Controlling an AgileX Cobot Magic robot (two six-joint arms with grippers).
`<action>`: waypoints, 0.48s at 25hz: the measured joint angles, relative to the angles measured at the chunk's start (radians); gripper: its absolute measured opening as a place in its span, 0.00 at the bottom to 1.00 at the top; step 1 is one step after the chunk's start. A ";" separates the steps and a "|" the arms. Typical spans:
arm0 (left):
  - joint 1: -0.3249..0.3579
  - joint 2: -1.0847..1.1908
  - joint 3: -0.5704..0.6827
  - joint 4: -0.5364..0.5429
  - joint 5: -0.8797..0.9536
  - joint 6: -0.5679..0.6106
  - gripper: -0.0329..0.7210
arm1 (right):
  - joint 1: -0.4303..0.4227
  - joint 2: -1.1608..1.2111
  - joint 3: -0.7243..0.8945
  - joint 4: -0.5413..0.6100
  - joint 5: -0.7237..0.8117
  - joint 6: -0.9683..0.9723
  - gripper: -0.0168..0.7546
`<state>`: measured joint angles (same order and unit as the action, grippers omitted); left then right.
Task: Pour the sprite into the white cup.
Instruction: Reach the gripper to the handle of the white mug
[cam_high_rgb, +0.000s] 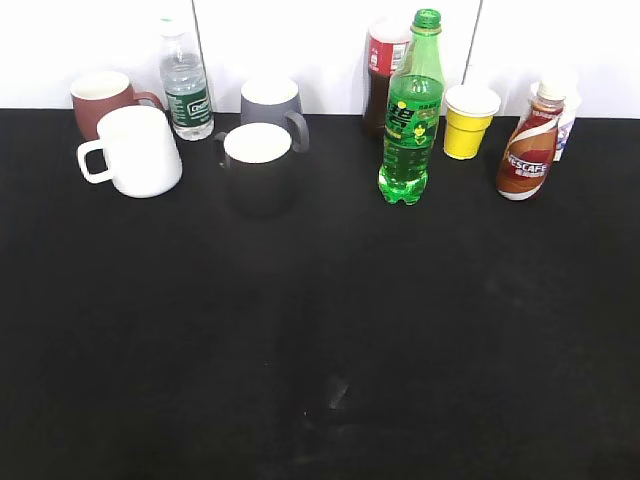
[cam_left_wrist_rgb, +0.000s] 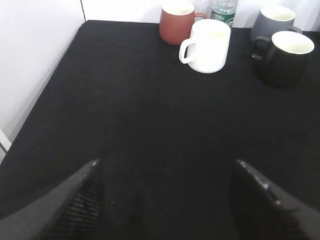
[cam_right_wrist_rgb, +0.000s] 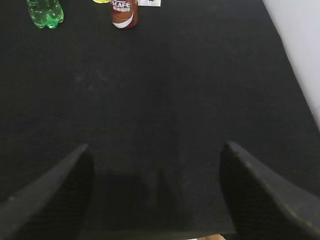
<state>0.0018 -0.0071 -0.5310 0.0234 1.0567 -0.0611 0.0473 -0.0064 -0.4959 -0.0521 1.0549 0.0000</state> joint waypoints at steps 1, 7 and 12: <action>0.000 0.000 0.000 0.000 0.000 0.000 0.83 | 0.000 0.000 0.000 0.000 0.000 0.000 0.78; 0.000 0.000 0.000 0.000 0.000 0.000 0.83 | 0.000 0.000 0.000 0.000 0.000 0.000 0.78; 0.000 0.036 -0.025 -0.002 -0.286 0.000 0.83 | 0.000 0.000 0.000 0.000 0.000 0.000 0.78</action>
<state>0.0018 0.0293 -0.5558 0.0214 0.7703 -0.0611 0.0473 -0.0064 -0.4959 -0.0521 1.0549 0.0000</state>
